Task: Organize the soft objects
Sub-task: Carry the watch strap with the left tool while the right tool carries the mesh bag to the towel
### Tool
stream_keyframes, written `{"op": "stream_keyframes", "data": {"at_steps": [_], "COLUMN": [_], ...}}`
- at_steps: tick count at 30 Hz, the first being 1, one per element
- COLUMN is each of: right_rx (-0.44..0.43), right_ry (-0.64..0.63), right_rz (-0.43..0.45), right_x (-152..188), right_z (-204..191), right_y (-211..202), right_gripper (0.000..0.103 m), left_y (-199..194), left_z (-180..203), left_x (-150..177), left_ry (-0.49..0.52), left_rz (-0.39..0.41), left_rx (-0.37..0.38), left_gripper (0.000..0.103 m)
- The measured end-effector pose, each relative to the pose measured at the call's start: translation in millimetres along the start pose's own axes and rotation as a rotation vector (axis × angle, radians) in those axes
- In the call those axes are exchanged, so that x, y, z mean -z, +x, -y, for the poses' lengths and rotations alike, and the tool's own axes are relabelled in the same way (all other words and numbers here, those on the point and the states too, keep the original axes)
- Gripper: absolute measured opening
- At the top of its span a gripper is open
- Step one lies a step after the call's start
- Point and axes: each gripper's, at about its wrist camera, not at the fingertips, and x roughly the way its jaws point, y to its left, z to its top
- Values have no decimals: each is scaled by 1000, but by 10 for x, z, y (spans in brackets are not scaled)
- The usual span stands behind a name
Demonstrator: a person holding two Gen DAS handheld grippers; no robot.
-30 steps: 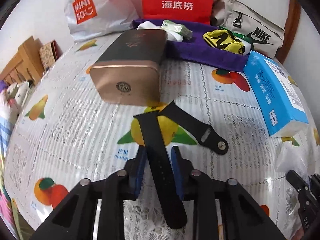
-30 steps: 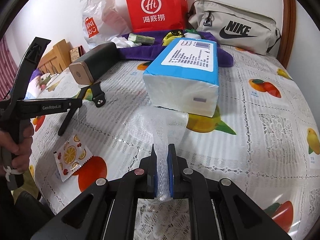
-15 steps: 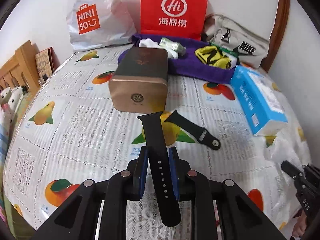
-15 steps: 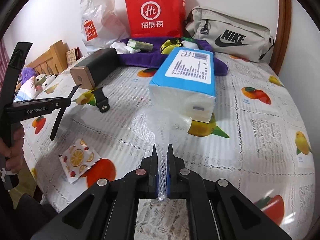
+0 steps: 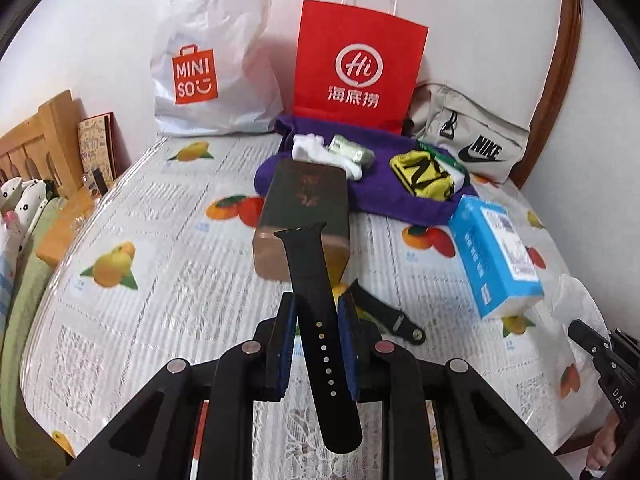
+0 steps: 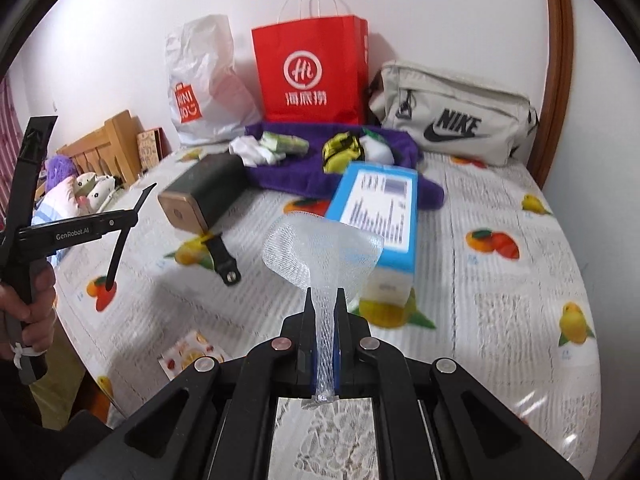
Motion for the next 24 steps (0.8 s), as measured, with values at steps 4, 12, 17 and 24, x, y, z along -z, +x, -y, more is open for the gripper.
{"op": "stream_keyframes", "data": {"at_steps": [4,12,17,24], "right_rx": [-11,-13,-22,-33], "right_ry": [5,-5,-19,-26], "right_rz": [9,34,36,51], "right_x": [-160,-538,-781,-1077], "right_z": [67,161,208,253], "right_y": [9,112,271,478], "right_gripper": [5,5,5,5], "left_y": [-29,23,120,314], "left_z": [0,69,65,101], "left_x": [-162,-436,-647,-917], "left_ry": [-5,29,21,25], "left_rz": [12,29,36,31], "left_rx": [30,29,47,58], "left_gripper": [20,20,20,20]}}
